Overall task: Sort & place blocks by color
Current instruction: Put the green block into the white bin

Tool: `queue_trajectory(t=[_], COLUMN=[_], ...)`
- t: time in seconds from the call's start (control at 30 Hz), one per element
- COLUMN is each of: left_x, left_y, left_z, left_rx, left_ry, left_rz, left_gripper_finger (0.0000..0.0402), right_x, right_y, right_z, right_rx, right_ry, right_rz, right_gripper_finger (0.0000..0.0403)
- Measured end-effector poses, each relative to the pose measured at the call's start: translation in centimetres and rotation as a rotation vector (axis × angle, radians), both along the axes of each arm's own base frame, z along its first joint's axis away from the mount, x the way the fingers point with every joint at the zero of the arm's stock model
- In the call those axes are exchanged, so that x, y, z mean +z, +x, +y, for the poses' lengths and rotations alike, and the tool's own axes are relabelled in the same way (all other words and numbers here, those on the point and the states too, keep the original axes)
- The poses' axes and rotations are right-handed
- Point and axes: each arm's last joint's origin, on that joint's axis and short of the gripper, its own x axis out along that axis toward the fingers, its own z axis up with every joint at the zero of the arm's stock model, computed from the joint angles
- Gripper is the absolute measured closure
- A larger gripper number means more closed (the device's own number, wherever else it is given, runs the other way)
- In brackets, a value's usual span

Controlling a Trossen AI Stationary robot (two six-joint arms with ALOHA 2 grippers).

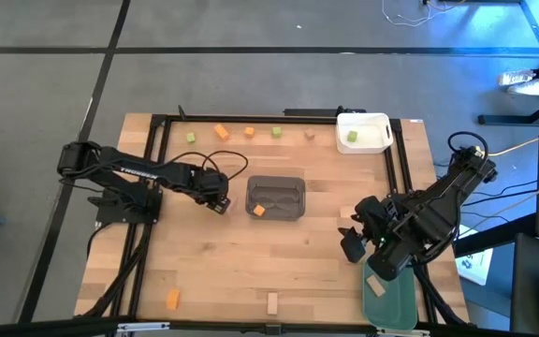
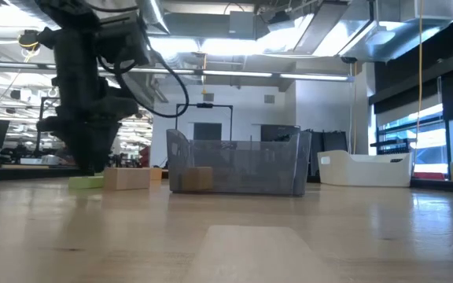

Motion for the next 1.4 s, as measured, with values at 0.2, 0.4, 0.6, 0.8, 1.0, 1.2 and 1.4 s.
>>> queue_trajectory(t=[0.2,0.4,0.6,0.8,1.0,1.2,1.4], left_x=[-0.3,-0.3,-0.3,-0.3,-0.3,-1.3,-2.8], left_y=[-0.1,0.1,0.1,0.2,0.2,0.7,1.7], left_z=[0.0,-0.1,-0.1,-0.6,-1.1,-1.5,-2.0], left_rx=[-0.003,-0.015,-0.017,-0.04,-0.049,-0.063,-0.086], left_ry=[-0.006,-0.02,-0.018,-0.019,0.005,0.002,0.0], left_rz=[-0.01,-0.026,-0.026,-0.026,-0.026,0.001,0.016], left_gripper_finger=[0.025,0.025,0.025,0.025,0.025,0.025,0.025], right_x=[0.0,0.0,0.0,0.0,0.0,0.0,0.0], right_y=[0.0,0.0,0.1,0.1,0.1,0.1,0.1], right_z=[0.0,0.0,0.0,0.0,0.0,0.0,0.1], right_rx=[-0.001,-0.005,-0.006,-0.006,-0.007,-0.007,-0.007], right_ry=[0.001,0.007,0.009,0.009,0.009,0.01,0.014], right_rz=[-0.001,-0.006,-0.007,-0.008,-0.008,-0.009,-0.013], right_gripper_finger=[0.0141,0.0141,0.0141,0.0141,0.0141,0.0141,0.0141])
